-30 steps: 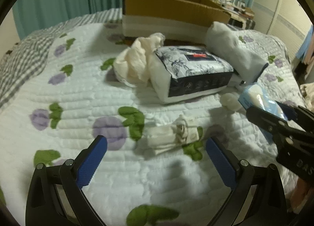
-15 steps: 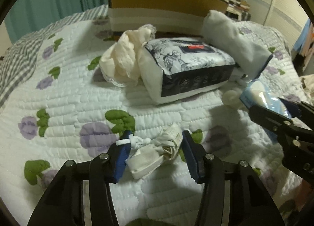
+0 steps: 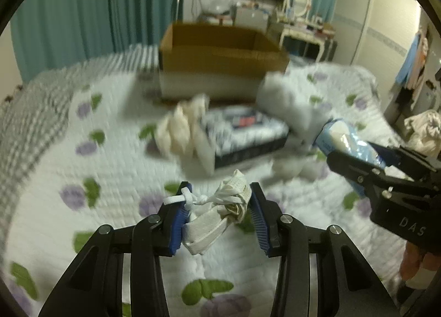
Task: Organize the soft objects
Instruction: 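Grasp the white cord bundle with the left gripper while the right holds the blue pack, then carry both held items over the cardboard box and open both grippers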
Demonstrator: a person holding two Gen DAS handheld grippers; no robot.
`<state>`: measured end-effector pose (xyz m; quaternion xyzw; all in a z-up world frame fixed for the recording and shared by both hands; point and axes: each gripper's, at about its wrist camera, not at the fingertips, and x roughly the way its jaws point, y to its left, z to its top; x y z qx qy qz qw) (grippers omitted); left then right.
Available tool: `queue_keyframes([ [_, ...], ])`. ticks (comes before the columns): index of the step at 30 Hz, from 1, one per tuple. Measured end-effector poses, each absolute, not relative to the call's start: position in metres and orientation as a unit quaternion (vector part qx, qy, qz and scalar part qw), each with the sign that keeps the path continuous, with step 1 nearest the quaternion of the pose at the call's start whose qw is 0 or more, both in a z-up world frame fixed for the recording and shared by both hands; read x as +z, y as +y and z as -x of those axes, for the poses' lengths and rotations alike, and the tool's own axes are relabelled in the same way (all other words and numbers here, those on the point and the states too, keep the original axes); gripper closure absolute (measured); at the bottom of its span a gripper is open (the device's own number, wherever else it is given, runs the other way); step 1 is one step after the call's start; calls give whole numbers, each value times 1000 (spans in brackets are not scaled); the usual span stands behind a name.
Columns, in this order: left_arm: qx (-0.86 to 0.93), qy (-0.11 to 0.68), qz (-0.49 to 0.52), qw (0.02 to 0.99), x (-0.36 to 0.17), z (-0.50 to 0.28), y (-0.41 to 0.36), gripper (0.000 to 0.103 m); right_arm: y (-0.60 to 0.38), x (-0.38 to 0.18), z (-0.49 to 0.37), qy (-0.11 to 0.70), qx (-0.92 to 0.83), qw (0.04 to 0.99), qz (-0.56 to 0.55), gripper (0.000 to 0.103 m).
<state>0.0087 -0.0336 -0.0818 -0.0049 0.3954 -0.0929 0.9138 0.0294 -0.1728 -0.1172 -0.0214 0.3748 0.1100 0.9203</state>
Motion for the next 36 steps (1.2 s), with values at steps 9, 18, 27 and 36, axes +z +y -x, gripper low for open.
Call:
queue_keyframes([
  [9, -105, 304, -27, 947, 16, -47, -40, 61, -181, -30, -52, 295, 122, 947, 36, 49],
  [18, -91, 284, -54, 953, 28, -150, -38, 61, -176, 15, -150, 259, 124, 956, 53, 49],
  [27, -104, 300, -82, 945, -23, -229, -41, 58, -166, -29, -259, 300, 123, 945, 33, 49],
  [36, -102, 288, -82, 949, -38, -243, -42, 22, -171, -56, -295, 308, 125, 943, 17, 27],
])
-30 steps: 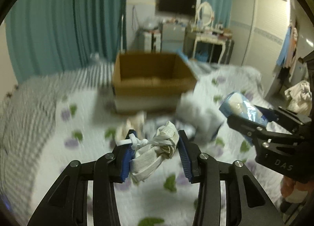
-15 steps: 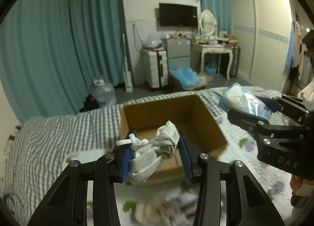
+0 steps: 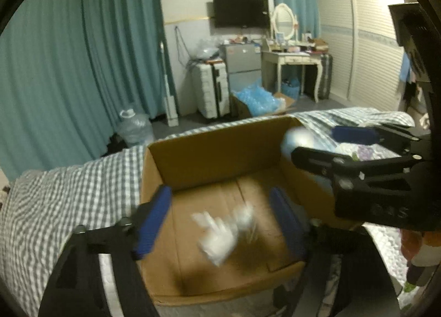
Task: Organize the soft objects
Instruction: 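Carry both held items over the cardboard box and open both grippers, then move both grippers back toward the items on the quilt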
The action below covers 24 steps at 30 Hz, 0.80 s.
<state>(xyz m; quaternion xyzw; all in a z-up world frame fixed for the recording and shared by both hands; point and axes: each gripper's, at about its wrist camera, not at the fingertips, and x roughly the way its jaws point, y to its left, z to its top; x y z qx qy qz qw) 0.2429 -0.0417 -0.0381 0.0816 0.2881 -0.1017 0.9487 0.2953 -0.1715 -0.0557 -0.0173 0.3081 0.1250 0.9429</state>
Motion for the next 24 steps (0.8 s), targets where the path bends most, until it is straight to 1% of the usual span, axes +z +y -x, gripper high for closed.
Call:
queue_keyframes([
  [2, -94, 285, -78, 951, -36, -240, -39, 21, -173, -53, -293, 303, 118, 945, 22, 19],
  [8, -72, 293, -85, 950, -14, -218, -32, 21, -184, -27, -262, 285, 94, 953, 34, 15],
  [10, -70, 282, -89, 953, 3, -197, -27, 21, -189, -13, -245, 279, 91, 955, 34, 10],
  [13, -71, 261, -88, 959, 30, -162, -18, 21, -194, 11, -211, 269, 88, 958, 49, 9],
  [14, -70, 255, -85, 961, 38, -151, -14, 21, -195, 18, -202, 265, 85, 959, 52, 7],
  [15, -66, 248, -82, 963, 48, -134, -11, 17, -197, 29, -186, 258, 80, 961, 57, 4],
  [16, -64, 244, -80, 964, 54, -126, -7, 13, -199, 38, -171, 251, 81, 963, 60, 3],
  [17, -61, 239, -77, 966, 59, -115, -4, 12, -199, 44, -161, 247, 83, 963, 62, 2],
  [21, -52, 219, -69, 972, 72, -74, 5, 11, -197, 66, -106, 238, 99, 963, 73, 1],
  [24, -30, 213, -65, 974, 69, -53, 11, 11, -190, 68, -77, 238, 105, 962, 83, 1],
])
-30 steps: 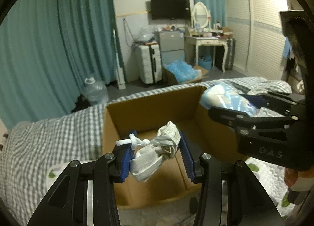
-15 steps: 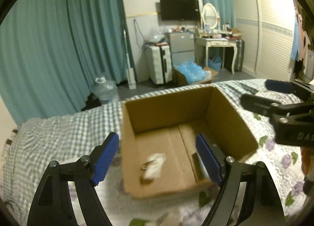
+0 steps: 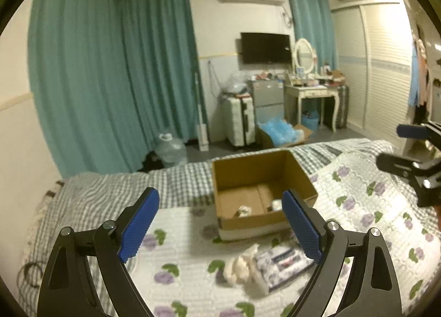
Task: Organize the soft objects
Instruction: 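Move both grippers back toward the items on the quilt, then grasp the floral tissue pack with the right gripper while the left grasps the lace cloth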
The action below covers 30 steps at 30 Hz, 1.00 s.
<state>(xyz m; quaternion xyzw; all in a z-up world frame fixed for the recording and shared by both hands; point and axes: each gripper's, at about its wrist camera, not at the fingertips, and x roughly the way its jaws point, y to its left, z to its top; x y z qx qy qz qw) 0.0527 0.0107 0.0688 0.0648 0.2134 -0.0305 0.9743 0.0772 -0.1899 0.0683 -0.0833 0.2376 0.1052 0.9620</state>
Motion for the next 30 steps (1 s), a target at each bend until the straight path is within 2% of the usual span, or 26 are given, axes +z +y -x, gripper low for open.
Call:
queue_keyframes([
  [6, -11, 230, -42, 972, 40, -33, 18, 11, -169, 39, -46, 252, 123, 953, 114, 1],
  [21, 14, 332, -53, 942, -98, -53, 55, 11, -97, -126, -82, 367, 170, 904, 138, 1],
  [30, 11, 362, -36, 931, -119, -65, 66, 11, -62, -179, -125, 404, 145, 883, 189, 1],
])
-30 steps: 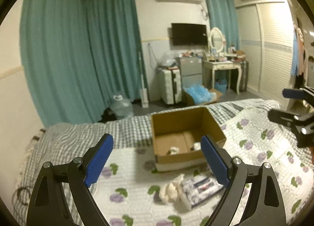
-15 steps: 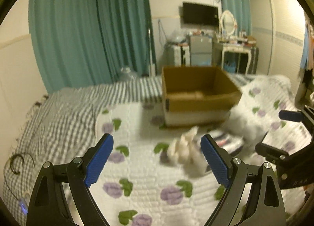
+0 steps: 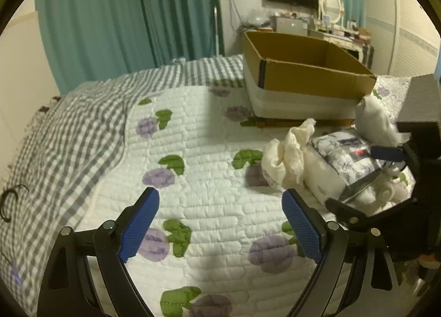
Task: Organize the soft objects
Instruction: 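Grasp the floral tissue pack with the right gripper while the left grasps the lace cloth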
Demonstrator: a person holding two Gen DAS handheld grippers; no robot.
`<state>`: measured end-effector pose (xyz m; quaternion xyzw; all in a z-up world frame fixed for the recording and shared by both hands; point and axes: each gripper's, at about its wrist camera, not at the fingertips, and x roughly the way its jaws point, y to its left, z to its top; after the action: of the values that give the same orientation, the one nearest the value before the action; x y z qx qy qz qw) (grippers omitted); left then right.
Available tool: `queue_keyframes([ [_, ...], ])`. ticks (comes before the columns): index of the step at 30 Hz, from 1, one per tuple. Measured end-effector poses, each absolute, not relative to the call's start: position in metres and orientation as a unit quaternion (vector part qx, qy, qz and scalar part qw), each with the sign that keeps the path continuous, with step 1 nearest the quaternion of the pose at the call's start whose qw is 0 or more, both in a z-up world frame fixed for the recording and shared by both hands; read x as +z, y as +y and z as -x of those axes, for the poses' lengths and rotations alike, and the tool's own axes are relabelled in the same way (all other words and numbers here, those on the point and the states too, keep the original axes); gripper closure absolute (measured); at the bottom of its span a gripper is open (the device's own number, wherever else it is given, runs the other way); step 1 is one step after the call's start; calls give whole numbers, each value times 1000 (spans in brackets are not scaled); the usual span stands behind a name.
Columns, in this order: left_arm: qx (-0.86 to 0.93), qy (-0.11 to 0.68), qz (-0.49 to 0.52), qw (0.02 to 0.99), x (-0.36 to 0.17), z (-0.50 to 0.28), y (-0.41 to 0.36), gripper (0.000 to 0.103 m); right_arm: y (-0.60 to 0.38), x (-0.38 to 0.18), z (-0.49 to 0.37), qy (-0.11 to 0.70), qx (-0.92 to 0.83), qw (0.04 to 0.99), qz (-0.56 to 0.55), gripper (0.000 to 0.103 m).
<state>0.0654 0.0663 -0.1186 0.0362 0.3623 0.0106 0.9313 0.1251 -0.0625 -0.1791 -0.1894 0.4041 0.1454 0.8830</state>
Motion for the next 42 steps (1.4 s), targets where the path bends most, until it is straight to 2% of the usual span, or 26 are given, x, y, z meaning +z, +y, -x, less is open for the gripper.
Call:
queue_keyframes([
  [10, 6, 377, -45, 925, -133, -85, 55, 11, -62, -193, -143, 408, 136, 884, 182, 2],
  [16, -24, 403, -12, 915, -141, -107, 52, 12, -79, -184, -143, 401, 147, 894, 136, 18],
  [18, -36, 405, 2, 913, -142, -111, 53, 12, -82, -180, -141, 395, 156, 897, 122, 29],
  [21, -53, 403, 17, 914, -142, -113, 54, 13, -84, -174, -135, 383, 163, 902, 116, 37],
  [27, -32, 399, -38, 915, -146, -115, 41, 13, -100, -158, -129, 366, 162, 914, 71, 46],
  [33, -57, 400, -53, 913, -154, -128, 22, 13, -108, -154, -131, 361, 160, 917, 48, 49],
  [38, -73, 428, -15, 901, -170, -150, 26, 45, -110, -154, -130, 361, 160, 918, 47, 49],
  [39, -79, 435, -2, 897, -173, -152, 28, 56, -111, -154, -130, 360, 160, 918, 46, 49],
  [41, -86, 433, 16, 897, -174, -152, 33, 59, -111, -154, -129, 359, 161, 918, 47, 49],
  [42, -87, 430, 18, 898, -172, -150, 35, 69, -112, -154, -128, 359, 162, 918, 45, 49],
])
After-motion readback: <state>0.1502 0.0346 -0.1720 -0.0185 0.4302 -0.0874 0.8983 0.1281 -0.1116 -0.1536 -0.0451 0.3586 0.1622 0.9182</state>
